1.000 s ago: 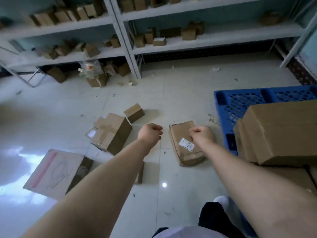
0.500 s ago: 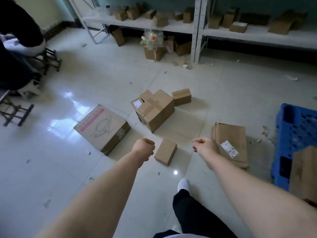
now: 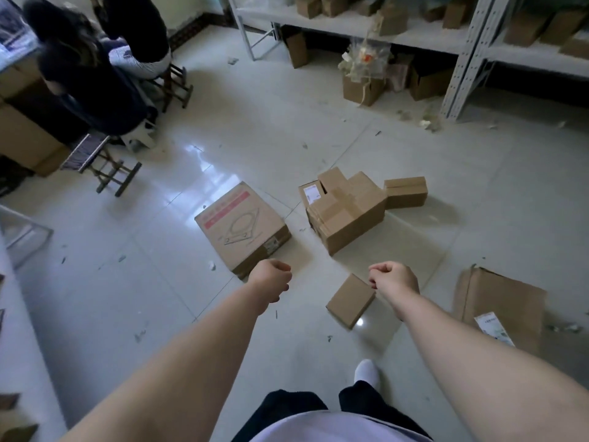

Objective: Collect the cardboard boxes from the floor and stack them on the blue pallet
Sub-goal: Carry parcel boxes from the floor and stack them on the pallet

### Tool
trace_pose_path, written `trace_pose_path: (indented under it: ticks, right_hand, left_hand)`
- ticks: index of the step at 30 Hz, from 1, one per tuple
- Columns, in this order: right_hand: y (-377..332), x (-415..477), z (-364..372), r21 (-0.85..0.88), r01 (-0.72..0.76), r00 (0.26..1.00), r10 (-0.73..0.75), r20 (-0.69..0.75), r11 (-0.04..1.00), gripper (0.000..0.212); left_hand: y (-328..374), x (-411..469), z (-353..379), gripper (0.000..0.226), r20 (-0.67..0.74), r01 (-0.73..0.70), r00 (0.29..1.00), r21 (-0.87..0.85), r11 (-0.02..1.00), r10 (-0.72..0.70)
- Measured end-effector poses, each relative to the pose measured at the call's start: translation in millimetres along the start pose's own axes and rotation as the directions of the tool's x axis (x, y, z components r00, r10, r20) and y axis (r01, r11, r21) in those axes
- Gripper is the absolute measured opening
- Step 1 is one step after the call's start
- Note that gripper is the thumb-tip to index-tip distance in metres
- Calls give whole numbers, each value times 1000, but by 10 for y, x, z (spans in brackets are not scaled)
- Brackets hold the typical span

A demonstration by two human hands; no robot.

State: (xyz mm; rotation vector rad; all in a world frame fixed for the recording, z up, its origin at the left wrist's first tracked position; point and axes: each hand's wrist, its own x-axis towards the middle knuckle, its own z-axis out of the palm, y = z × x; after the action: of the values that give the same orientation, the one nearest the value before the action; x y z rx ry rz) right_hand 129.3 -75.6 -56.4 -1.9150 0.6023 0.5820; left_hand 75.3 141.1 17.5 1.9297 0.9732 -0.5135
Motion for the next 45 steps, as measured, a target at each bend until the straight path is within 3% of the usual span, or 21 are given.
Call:
trace_pose_path:
  ticks: [10,15,20,26,35,41,45]
  right_hand:
    - [-227,502,181,87,-114,980,126,-152,990,19]
    - [-357,765,420,163,-221,927,259,-272,962,22]
    - [-581,945,775,246,-290,884,357,-303,925,22]
    - [-730,1330,1149,325,-364,856,450,-252,873,19]
    - [-1028,2691,1507,372,-416,852,499,-160,830,19]
    - [-886,3931,1684,336,-483,848,528,-52,809,23]
    - [-647,4669,1922,316,-478,848,524,-76,820,12]
  left_hand:
    - [347,969,-152,25,116,-24,993,98,995,13]
    - [618,1707,-294,24,233,-68,972,186,980,23]
    - [972,2429,-448,20,307,-130,951,272,954,42]
    - [1344,3108,-404,12,322,-138,946,348,927,20]
    - [1772,4207,-20,27,301,-94,952,464,881,-57]
    - [1871,5364,596,27,273,-42,954,530,847,-123]
    - [1748,6139,1141,24,309,-77,943,564,822,-123]
